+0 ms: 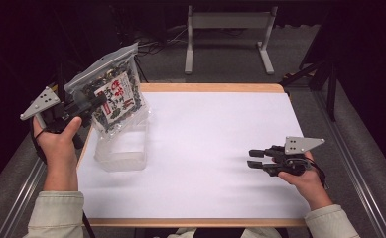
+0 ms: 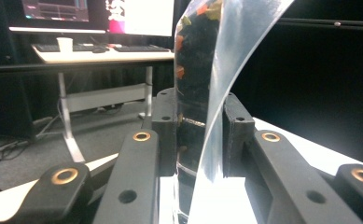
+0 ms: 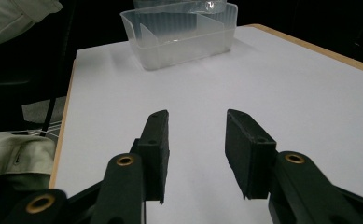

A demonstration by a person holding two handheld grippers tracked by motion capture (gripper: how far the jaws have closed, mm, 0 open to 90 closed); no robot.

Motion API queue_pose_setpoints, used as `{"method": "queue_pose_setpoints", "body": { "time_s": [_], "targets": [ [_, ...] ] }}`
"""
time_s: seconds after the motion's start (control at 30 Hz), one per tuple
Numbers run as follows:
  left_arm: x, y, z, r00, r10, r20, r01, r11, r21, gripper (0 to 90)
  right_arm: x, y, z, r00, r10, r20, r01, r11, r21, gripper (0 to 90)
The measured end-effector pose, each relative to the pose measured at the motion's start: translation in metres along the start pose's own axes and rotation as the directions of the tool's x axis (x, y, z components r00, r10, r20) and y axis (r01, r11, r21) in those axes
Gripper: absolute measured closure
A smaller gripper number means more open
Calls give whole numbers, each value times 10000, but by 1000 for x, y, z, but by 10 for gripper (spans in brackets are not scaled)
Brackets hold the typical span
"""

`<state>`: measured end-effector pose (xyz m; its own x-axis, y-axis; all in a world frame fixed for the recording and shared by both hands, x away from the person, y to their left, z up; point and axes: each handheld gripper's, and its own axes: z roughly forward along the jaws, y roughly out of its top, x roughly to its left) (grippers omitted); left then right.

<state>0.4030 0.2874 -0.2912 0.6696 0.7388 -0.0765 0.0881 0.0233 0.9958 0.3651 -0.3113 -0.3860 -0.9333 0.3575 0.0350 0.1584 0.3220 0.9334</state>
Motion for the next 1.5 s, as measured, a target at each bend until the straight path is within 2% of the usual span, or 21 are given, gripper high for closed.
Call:
{"method": "queue_pose_setpoints", "body": {
  "time_s": [0.17,0.47,0.6,0.67,0.93,1.17,1.3,1.5],
  "targets": [
    [7,-6,-1,9999,90,-144,-90,10000,41,725,1,-2,-1,10000,73,48,-74,10000,23,601],
    [13,-21,2,9995,-90,-294,86,9999,-138,725,1,-5,-2,9998,174,91,-174,9998,55,598],
    [17,-29,4,9991,-157,-385,161,9998,78,725,2,-4,-3,9998,159,116,-159,9999,19,597],
    [19,-31,2,9990,-199,-391,201,9998,33,725,1,-5,-4,9997,209,132,-209,9998,-1,597],
    [20,-43,-1,9991,-407,-115,408,9992,46,724,2,-5,-1,9998,206,72,-206,9998,66,592],
    [27,-52,-2,9973,-724,80,723,9974,46,724,2,-5,2,9998,193,49,-193,9998,107,589],
    [29,-58,-1,9978,-665,-60,666,9971,360,724,2,-6,2,9997,225,42,-225,9997,127,588],
    [32,-65,0,9980,-637,27,636,9974,332,724,2,-6,3,9997,250,17,-250,9996,155,585]
  ]
}}
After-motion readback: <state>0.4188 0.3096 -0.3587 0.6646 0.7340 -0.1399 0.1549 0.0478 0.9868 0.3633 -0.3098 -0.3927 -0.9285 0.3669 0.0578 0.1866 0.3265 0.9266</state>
